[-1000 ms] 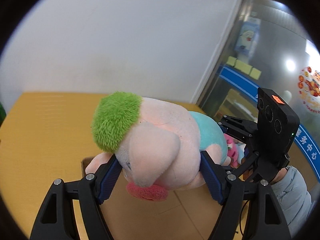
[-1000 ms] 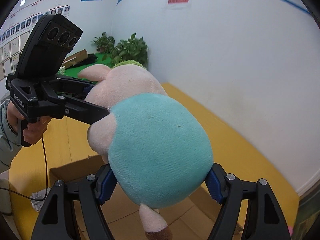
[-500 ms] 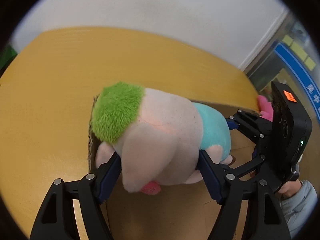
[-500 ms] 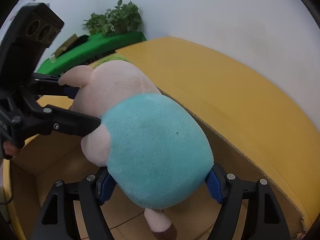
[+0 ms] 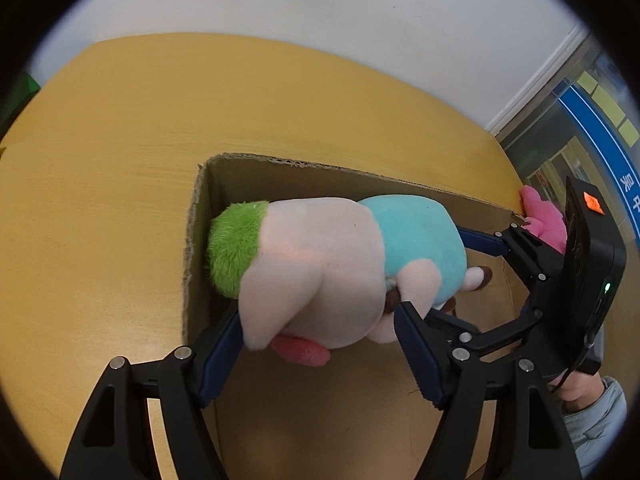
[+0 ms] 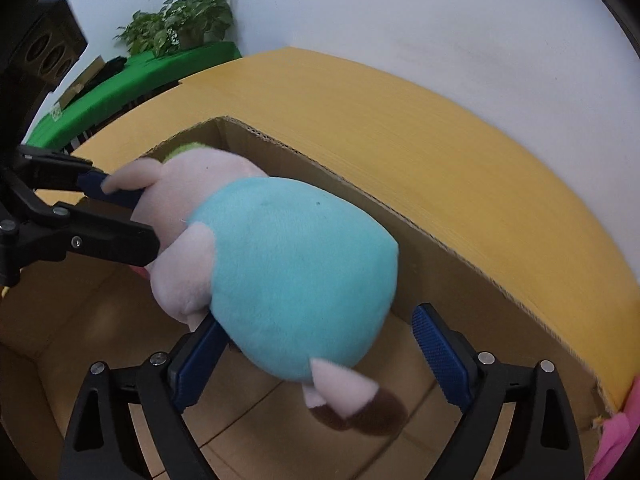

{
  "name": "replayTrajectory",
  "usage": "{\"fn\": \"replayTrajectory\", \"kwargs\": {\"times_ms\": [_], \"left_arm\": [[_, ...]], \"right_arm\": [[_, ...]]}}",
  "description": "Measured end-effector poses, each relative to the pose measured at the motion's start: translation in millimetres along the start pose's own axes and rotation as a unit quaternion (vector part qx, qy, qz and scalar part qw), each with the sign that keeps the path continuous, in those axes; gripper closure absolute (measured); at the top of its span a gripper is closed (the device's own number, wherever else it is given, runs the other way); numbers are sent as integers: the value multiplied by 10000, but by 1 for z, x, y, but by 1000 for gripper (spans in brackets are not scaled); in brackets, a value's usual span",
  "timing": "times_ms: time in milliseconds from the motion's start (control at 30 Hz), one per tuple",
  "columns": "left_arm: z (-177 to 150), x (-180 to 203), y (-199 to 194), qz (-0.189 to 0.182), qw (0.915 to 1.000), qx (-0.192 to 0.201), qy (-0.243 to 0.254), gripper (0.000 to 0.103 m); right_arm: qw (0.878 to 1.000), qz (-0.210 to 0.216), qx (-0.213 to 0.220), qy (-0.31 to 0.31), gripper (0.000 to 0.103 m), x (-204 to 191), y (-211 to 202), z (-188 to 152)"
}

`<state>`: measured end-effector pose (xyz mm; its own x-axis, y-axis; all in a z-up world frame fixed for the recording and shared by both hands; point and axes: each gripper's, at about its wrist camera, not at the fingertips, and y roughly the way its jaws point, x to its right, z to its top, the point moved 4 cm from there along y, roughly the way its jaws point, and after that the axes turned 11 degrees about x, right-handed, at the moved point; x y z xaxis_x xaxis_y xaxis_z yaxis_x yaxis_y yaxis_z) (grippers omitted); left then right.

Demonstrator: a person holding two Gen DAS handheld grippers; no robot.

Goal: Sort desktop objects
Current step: 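Carry the pig plush with both grippers and lower it into the box, then open both grippers and withdraw from the box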

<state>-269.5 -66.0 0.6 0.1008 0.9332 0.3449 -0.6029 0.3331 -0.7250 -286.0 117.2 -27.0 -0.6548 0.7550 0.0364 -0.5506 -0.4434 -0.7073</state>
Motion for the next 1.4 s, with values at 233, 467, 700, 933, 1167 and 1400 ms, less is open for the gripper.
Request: {"fn": "replayTrajectory", "kwargs": {"times_ms": [233, 467, 700, 933, 1167, 1400], "left_arm": [[-2, -9, -32, 83, 9993, 347, 70, 28], [-14, 1, -46, -11, 9985, 498, 208, 28], [-19, 25, -76, -248, 9951, 885, 356, 28], [-42, 74, -169, 163, 9710, 2200, 923, 23], [-94, 128, -248, 304, 9424, 2985, 1476, 18], [-144, 141, -270, 156, 9524, 2671, 1464, 17]], "right_arm": [[9965, 261, 256, 753, 0, 15, -29, -7], [9865, 711, -108, 1474, 43, 32, -10, -37], [9870, 623, -62, 1481, 26, 22, -14, -32], [9923, -547, 493, 992, 1, 9, -133, -27], [9767, -1164, 1504, 998, 0, -37, -282, -65], [9668, -1603, 1743, 964, 0, -82, -342, -110]]}}
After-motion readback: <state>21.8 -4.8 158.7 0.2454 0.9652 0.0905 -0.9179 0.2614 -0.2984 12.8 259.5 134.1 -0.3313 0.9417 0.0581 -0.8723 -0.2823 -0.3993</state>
